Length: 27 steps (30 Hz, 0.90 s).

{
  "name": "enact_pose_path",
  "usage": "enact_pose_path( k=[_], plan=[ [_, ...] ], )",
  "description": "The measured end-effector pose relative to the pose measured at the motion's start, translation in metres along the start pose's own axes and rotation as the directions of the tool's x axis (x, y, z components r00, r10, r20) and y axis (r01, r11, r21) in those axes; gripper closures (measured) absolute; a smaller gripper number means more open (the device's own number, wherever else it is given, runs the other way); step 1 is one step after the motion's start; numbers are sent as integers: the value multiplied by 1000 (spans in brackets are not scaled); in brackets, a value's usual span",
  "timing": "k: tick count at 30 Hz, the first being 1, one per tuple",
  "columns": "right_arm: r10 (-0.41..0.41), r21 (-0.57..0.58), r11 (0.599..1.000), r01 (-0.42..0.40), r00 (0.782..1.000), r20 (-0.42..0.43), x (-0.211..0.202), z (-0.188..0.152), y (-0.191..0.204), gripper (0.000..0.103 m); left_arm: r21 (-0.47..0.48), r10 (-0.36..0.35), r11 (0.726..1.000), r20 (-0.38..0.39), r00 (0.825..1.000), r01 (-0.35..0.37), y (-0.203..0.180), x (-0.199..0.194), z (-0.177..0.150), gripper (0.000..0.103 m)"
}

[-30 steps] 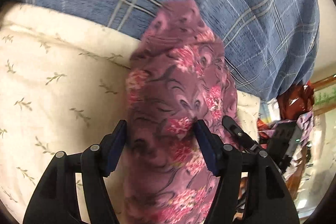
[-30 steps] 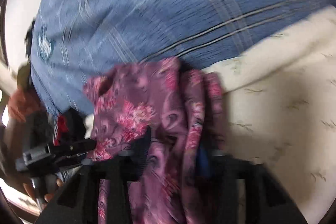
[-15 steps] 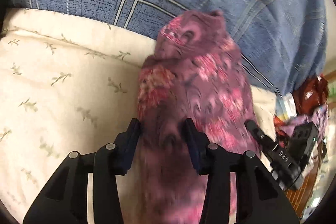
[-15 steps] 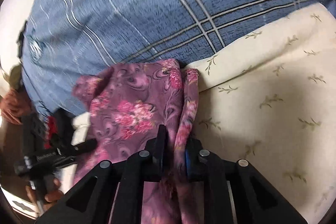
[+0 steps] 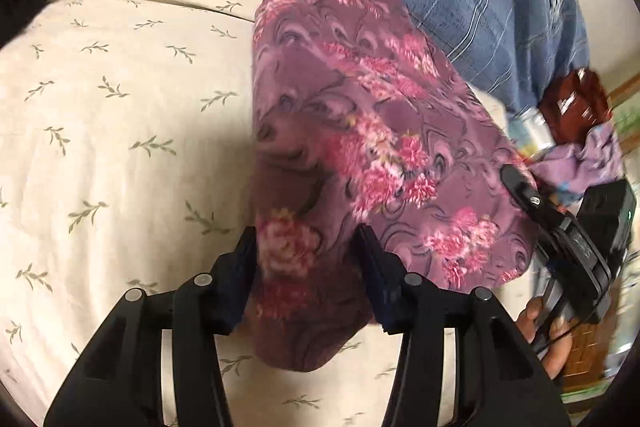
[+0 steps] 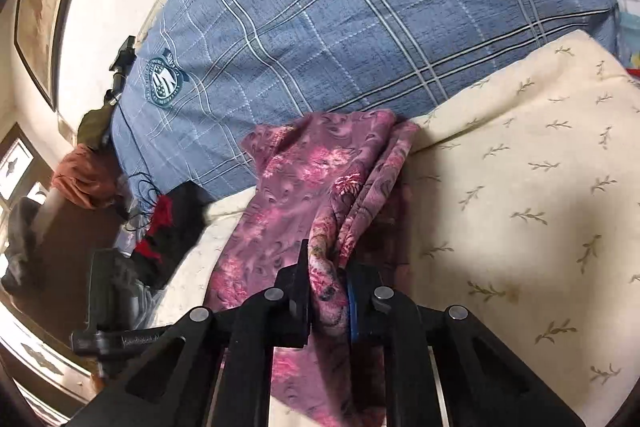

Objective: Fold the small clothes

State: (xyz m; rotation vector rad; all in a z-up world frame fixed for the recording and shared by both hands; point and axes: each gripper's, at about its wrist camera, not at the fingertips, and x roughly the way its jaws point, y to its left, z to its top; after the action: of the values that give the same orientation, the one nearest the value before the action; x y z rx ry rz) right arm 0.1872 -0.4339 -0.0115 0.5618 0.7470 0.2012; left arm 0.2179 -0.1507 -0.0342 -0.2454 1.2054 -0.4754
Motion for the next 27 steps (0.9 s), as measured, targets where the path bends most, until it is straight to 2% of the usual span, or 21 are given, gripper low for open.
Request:
enact_pose_path(
  k=[2,6,8,10,11,12,13,14,17,19,21,23,25,27],
  plan=[
    [-113,-17,994,112,989,-100,24,-10,-13,90,34,45,998,13,999,-45,-8,1,0,55],
    [-57,74,995,63,995,-86,13,-9,-19,81,55,80,995,15,997,-80,-26,-3,3,56],
    [-43,78,996,51,994,-100,5,-13,-16,78,49,80,995,16,997,-81,-27,-3,4,56],
    [-33,78,996,42,994,-105,-6,-21,-17,72,31,72,997,16,997,-72,-27,-5,3,56],
    [-39,70,996,48,992,-120,-5,-26,-14,72,24,72,997,13,997,-73,-21,-8,1,56],
    [-67,47,996,74,988,-140,-3,-29,-10,78,12,71,997,5,997,-71,-22,-7,2,56],
    [-96,4,995,98,984,-152,-3,-31,-5,90,5,73,997,1,997,-73,-21,-9,1,56],
    [-95,-19,995,94,985,-143,-6,-31,0,95,2,73,997,0,997,-73,-19,-13,-1,56],
    [-9,-3,1000,9,998,-62,-31,-25,7,96,23,78,997,31,996,-79,-20,-28,-4,56],
    [9,3,1000,-9,1000,-26,-41,-24,5,97,43,85,995,49,995,-87,-25,-30,-5,56],
    [-37,4,999,37,998,-51,-35,-30,-4,98,54,98,993,52,994,-101,-29,-26,-5,56],
    [-121,-7,993,121,984,-134,-16,-43,-19,98,53,104,993,41,994,-106,-30,-20,-5,56],
    [-115,1,993,116,986,-121,-15,-49,-25,97,50,102,993,32,994,-104,-28,-16,-5,56],
    [-104,35,993,109,986,-128,-18,-45,-25,89,53,96,994,10,995,-97,-26,-16,-4,56]
  ],
)
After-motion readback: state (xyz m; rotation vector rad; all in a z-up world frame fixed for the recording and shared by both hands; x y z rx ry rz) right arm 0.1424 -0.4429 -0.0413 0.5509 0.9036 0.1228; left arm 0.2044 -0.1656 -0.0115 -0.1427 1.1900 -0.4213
